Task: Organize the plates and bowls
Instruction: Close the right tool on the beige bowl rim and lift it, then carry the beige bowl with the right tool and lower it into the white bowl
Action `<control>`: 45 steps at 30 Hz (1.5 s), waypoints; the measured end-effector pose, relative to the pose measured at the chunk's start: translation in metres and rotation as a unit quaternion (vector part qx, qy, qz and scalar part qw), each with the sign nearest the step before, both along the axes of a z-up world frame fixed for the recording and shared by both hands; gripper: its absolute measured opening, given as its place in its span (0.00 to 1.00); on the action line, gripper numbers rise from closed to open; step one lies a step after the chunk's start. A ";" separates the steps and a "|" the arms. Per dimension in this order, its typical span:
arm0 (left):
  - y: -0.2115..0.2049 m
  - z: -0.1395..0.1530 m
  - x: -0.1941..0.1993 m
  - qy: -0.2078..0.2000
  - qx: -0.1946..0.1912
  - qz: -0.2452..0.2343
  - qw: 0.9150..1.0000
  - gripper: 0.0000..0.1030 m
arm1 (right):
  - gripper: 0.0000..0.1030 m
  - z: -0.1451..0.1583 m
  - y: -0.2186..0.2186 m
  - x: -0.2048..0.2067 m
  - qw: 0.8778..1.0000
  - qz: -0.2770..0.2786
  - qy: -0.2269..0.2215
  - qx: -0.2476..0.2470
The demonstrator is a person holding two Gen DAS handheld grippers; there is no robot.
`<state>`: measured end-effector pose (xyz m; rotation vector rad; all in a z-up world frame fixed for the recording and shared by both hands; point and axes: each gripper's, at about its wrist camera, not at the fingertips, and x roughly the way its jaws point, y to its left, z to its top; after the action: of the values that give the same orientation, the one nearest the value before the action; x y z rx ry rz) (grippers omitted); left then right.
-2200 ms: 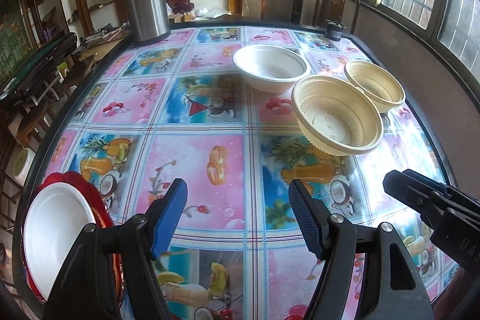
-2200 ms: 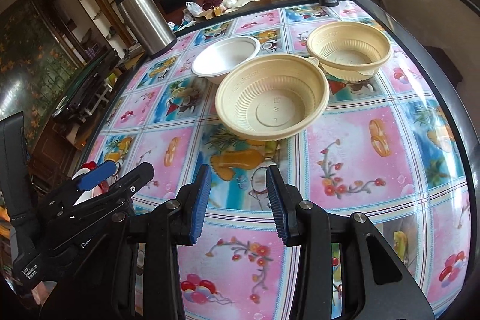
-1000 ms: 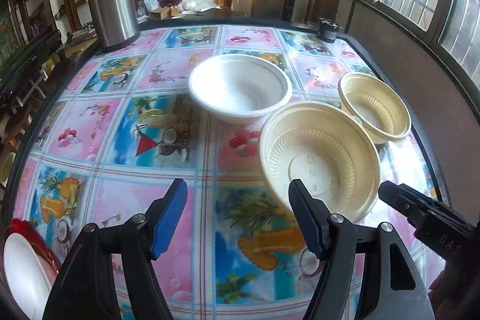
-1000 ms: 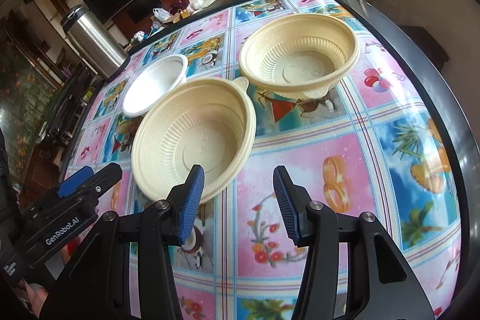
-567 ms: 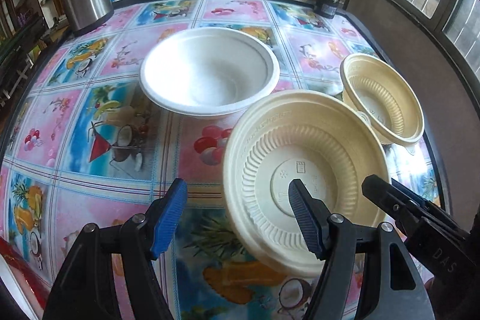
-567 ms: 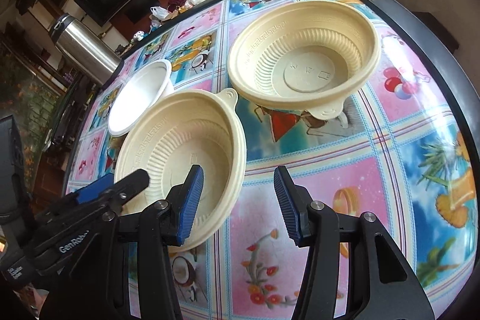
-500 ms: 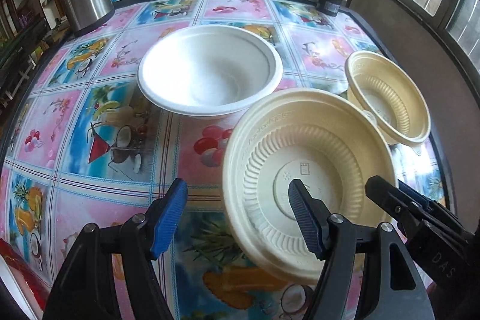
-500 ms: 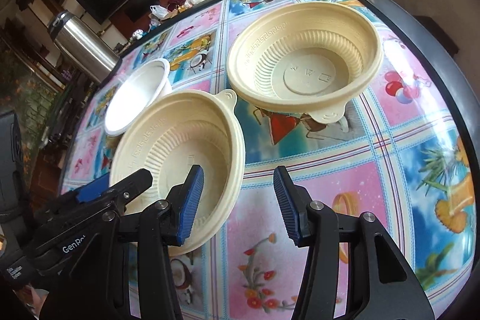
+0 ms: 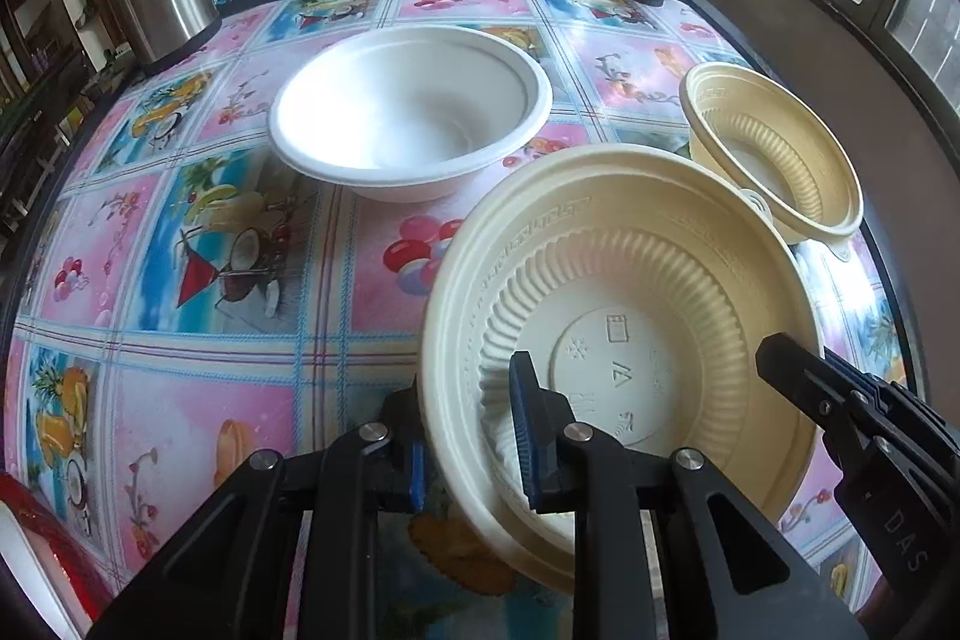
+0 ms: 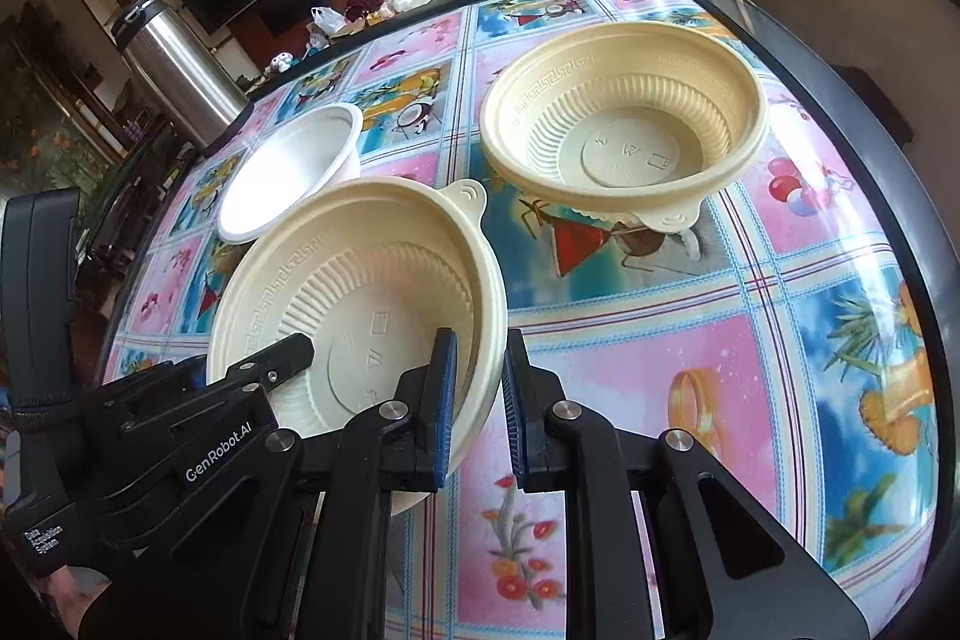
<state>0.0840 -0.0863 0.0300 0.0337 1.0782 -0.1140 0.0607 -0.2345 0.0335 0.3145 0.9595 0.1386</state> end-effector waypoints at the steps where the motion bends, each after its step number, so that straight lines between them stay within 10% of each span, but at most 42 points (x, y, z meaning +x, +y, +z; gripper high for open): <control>1: 0.001 0.002 -0.002 -0.001 -0.001 0.000 1.000 0.21 | 0.14 0.001 0.001 -0.003 1.000 0.000 -0.001 0.001; 45: 0.258 0.075 -0.187 -0.066 -0.002 0.168 0.984 0.21 | 0.15 0.080 0.268 -0.134 0.970 0.235 -0.062 -0.022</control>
<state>-0.1027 0.1713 0.1046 -0.1426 0.9382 0.1889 -0.0730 0.0338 0.1138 0.0308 0.8974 0.5636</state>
